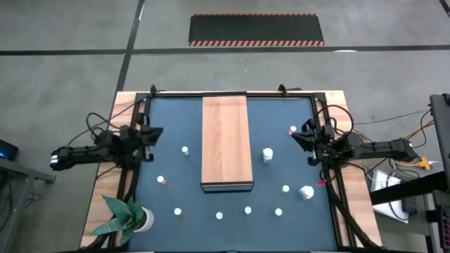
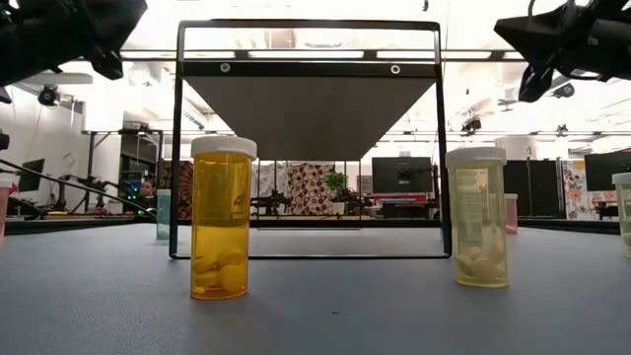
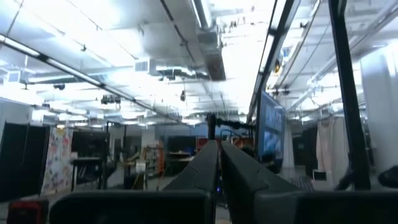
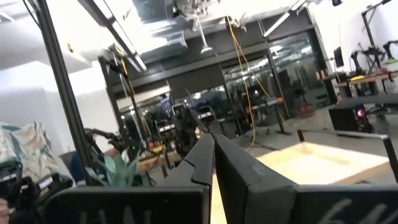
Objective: Pick and place medicine bottles onto shelf by color
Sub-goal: Put the pink pill bottle on the shelf
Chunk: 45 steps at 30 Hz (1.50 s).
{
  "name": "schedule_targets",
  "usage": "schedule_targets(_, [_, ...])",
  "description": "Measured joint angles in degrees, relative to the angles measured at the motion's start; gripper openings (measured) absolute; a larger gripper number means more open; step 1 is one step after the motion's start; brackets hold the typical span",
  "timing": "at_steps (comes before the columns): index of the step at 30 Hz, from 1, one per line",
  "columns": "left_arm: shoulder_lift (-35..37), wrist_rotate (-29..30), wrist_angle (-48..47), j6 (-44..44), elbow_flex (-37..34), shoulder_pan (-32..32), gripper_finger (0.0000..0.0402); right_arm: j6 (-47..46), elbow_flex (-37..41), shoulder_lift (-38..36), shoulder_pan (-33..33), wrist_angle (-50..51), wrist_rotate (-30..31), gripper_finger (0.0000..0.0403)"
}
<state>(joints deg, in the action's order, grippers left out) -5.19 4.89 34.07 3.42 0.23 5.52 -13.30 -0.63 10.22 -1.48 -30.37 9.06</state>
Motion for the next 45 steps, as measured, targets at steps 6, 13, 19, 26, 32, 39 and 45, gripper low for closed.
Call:
schedule_targets(6, [-0.06,0.04,0.37,3.25,0.0,0.02,0.0003,-2.07,-4.6,4.12,0.0,-0.09,2.0,0.0009])
schedule_targets(13, [0.0,0.07,3.74,3.23,0.0,0.02,0.0003,-4.71,-13.67,11.96,0.02,3.06,9.55,0.0009])
schedule_targets(19, [0.0,0.07,4.5,3.43,0.0,0.02,0.0003,-8.14,-25.05,20.95,0.0,16.96,10.53,0.0009])
schedule_targets(26, [0.0,0.07,4.5,3.45,0.32,0.02,0.0003,-22.22,-42.33,31.33,0.72,50.02,20.02,0.0009])
schedule_targets(32, [0.0,0.15,4.52,3.54,0.35,0.02,0.0003,-33.42,-55.91,40.32,4.86,77.73,20.57,0.0009])
schedule_targets(39, [-0.02,1.73,4.54,6.42,0.37,0.04,0.0003,-36.69,-64.42,48.62,10.85,99.53,16.38,0.0009])
schedule_targets(45, [0.0,1.88,4.56,6.36,0.39,0.02,0.0003,-33.54,-64.82,51.92,15.7,100.12,11.63,0.0023])
